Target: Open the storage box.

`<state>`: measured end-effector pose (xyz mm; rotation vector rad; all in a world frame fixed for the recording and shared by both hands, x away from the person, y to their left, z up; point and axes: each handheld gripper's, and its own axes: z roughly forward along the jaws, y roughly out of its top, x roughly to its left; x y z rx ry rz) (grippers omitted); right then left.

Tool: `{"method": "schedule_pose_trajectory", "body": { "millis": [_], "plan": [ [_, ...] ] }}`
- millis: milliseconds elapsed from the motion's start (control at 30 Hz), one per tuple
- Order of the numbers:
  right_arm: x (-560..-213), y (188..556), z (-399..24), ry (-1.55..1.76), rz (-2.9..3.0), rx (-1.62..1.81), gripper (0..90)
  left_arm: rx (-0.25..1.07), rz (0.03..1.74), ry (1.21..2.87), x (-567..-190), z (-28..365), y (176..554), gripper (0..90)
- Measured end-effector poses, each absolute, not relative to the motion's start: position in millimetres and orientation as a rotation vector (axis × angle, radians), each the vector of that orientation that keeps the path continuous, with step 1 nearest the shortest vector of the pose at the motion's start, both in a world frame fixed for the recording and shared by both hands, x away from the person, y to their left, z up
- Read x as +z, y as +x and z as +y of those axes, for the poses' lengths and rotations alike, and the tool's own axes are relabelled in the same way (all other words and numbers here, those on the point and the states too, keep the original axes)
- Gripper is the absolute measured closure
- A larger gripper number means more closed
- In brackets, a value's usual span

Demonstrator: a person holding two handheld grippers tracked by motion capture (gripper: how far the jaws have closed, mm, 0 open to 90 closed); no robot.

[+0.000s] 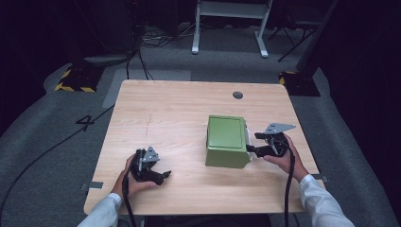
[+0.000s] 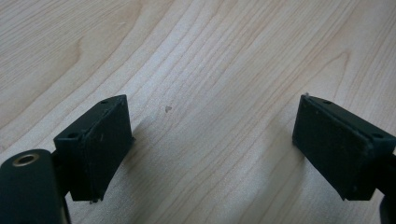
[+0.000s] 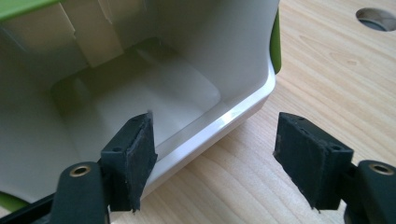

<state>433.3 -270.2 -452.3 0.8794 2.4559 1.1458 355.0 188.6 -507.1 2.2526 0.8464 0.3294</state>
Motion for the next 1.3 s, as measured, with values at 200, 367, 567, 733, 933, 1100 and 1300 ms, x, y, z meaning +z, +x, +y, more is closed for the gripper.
{"method": "schedule_pose_trajectory", "body": {
  "millis": [200,367,567,733,933,1100,1300],
  "plan": [
    [-453,432,-274,0.88,2.468,1.168,33.5,0.33,0.848,2.251,-507,189,355,12.2],
    [-454,431,-282,0.884,2.472,1.157,35.5,0.338,0.843,2.255,-507,189,355,12.2],
    [-459,432,-300,0.929,2.455,1.132,37.6,0.331,0.849,2.253,-507,189,354,12.2],
    [-462,431,-313,0.943,2.456,1.129,43.4,0.331,0.851,2.25,-507,189,354,12.2],
    [-464,431,-324,0.971,2.449,1.134,46.0,0.329,0.852,2.25,-507,189,353,12.2],
    [-465,432,-331,0.99,2.443,1.134,45.9,0.329,0.852,2.25,-507,189,353,12.2],
    [-468,431,-334,0.992,2.45,1.112,46.2,0.329,0.852,2.249,-507,189,353,12.2]
  ]
}}
